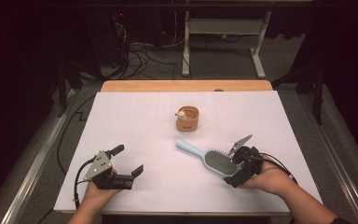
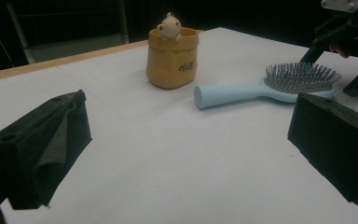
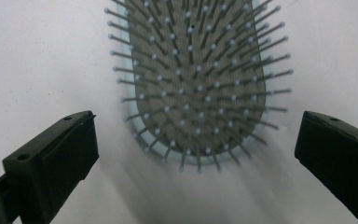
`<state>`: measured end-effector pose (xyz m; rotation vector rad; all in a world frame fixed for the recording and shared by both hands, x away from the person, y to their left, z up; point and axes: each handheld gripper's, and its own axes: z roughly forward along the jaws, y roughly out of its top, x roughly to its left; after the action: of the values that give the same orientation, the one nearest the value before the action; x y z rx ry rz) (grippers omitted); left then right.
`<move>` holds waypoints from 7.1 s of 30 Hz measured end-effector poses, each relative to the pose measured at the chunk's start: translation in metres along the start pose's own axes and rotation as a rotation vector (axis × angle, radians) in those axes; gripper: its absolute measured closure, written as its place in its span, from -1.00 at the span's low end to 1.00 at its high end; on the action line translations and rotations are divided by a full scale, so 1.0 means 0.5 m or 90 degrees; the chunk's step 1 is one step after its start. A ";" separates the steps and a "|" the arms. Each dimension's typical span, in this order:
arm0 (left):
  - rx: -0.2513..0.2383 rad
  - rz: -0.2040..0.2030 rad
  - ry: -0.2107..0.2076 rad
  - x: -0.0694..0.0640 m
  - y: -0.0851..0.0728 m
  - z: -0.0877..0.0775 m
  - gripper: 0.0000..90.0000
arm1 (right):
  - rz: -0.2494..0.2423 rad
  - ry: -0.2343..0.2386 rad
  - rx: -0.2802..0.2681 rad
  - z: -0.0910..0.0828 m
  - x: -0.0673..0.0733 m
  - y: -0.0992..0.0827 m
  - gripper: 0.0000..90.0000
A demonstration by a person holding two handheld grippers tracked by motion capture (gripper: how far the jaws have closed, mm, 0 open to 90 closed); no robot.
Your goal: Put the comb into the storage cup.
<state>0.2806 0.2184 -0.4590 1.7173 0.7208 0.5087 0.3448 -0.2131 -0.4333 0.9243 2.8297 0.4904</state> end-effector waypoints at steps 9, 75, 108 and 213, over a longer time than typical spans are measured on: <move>0.003 -0.001 -0.001 0.001 0.000 0.000 -0.99 | -0.043 0.007 0.037 0.009 -0.012 0.047 -1.00; 0.001 0.011 0.000 -0.004 -0.002 0.003 -1.00 | -0.123 0.015 0.163 0.059 -0.001 0.133 -0.54; 0.001 0.032 -0.004 -0.006 -0.004 0.002 -1.00 | -0.127 0.008 0.177 0.059 0.004 0.138 -0.53; 0.019 0.284 0.032 -0.054 0.021 0.105 -1.00 | -0.146 0.063 0.132 -0.022 0.090 0.231 -0.54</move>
<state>0.2983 0.1613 -0.4615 1.9052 0.3759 0.8528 0.3701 -0.1016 -0.3842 0.6068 3.0696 0.2249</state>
